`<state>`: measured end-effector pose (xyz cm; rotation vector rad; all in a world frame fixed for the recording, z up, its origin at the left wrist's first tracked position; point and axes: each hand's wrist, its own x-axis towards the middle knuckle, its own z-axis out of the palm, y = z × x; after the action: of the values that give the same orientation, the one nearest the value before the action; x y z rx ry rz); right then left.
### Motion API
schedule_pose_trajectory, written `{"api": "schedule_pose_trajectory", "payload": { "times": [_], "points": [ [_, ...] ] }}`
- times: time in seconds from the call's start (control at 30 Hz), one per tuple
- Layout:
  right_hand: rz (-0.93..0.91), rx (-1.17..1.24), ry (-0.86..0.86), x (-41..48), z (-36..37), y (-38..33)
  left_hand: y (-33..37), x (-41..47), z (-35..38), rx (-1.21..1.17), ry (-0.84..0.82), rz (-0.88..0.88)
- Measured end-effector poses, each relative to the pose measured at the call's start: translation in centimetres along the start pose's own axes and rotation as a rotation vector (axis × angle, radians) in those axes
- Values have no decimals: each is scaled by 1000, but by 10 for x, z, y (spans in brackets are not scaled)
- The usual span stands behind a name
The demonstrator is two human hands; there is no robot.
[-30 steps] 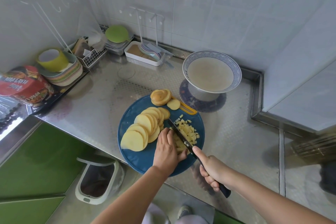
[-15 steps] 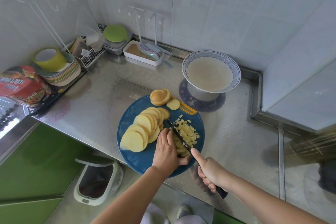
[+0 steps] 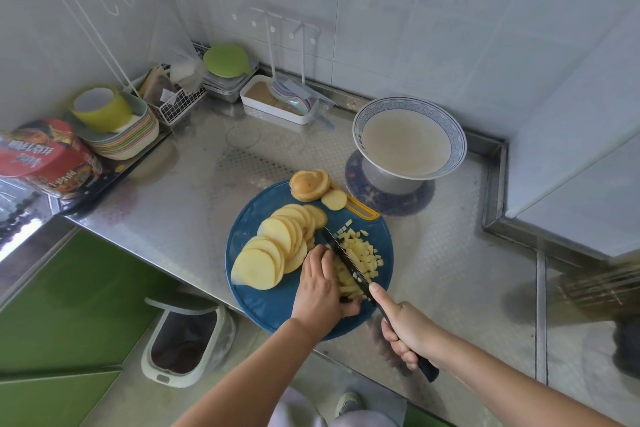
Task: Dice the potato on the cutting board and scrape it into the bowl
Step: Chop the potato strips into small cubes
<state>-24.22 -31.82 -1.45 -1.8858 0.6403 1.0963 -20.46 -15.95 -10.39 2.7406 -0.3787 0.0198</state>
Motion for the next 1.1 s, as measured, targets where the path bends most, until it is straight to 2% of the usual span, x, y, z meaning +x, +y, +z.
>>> {"api": "schedule_pose_trajectory", "payload": {
  "times": [0.37,0.73,1.1],
  "points": [
    [-40,39,62,8,13,6,0,0,1,-19,20,8],
    [62,16,18,9,10,-1,0,-1,1,-31,48,28],
    [65,8,-21,10,5,-2,-2,0,6,-21,43,26]
  ]
}}
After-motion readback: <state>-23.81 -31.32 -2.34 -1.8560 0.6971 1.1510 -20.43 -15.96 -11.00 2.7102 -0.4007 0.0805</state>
